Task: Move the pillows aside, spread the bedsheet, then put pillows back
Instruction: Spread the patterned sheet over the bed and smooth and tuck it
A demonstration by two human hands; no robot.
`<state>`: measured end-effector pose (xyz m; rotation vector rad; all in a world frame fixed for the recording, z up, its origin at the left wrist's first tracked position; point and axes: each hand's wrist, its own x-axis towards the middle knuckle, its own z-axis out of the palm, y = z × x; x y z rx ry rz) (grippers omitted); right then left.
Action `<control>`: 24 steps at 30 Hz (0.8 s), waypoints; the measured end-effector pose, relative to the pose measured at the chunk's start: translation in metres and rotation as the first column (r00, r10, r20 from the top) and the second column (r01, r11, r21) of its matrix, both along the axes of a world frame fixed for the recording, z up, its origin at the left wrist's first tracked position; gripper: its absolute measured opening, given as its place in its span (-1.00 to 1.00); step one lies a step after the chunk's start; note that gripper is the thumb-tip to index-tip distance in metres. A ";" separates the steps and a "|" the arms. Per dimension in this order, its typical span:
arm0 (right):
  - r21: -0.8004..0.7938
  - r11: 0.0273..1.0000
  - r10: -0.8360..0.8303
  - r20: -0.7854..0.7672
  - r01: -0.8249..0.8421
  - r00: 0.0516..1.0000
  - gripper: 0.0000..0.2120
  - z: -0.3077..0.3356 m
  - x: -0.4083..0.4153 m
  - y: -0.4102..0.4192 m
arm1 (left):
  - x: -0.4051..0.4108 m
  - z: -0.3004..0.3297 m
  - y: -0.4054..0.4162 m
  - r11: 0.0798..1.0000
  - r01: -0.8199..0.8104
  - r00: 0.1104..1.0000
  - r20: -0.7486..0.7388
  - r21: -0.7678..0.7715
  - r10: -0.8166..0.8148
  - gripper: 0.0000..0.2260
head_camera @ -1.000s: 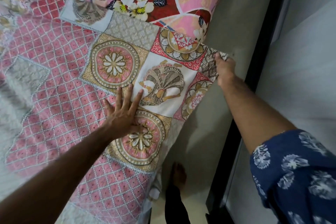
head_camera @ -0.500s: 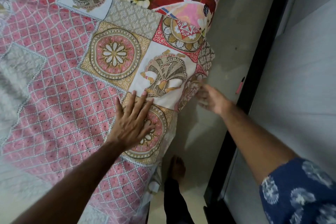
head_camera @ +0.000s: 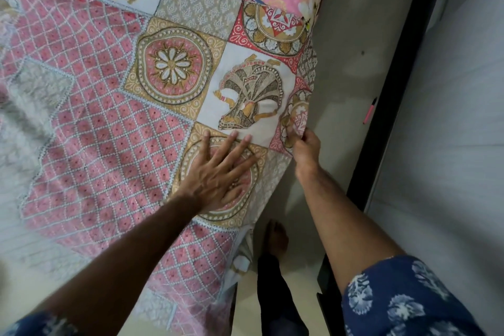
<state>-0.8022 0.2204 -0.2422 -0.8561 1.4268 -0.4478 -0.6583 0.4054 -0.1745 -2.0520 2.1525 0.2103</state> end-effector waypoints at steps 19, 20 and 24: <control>0.152 0.984 0.091 -0.013 -0.088 0.996 -0.63 -0.003 -0.066 0.174 | -0.016 0.004 0.044 1.000 0.007 0.999 -0.042 -0.011 -0.008 -0.46; 0.209 0.968 0.146 -0.018 -0.139 0.989 -0.60 -0.001 -0.069 0.182 | -0.020 0.004 0.061 1.000 0.000 0.999 -0.054 -0.014 -0.001 -0.45; 0.411 0.842 0.427 -0.109 -0.350 0.898 -0.19 -0.058 -0.121 0.255 | -0.041 0.003 0.151 0.996 -0.088 0.989 -0.122 -0.004 0.087 -0.40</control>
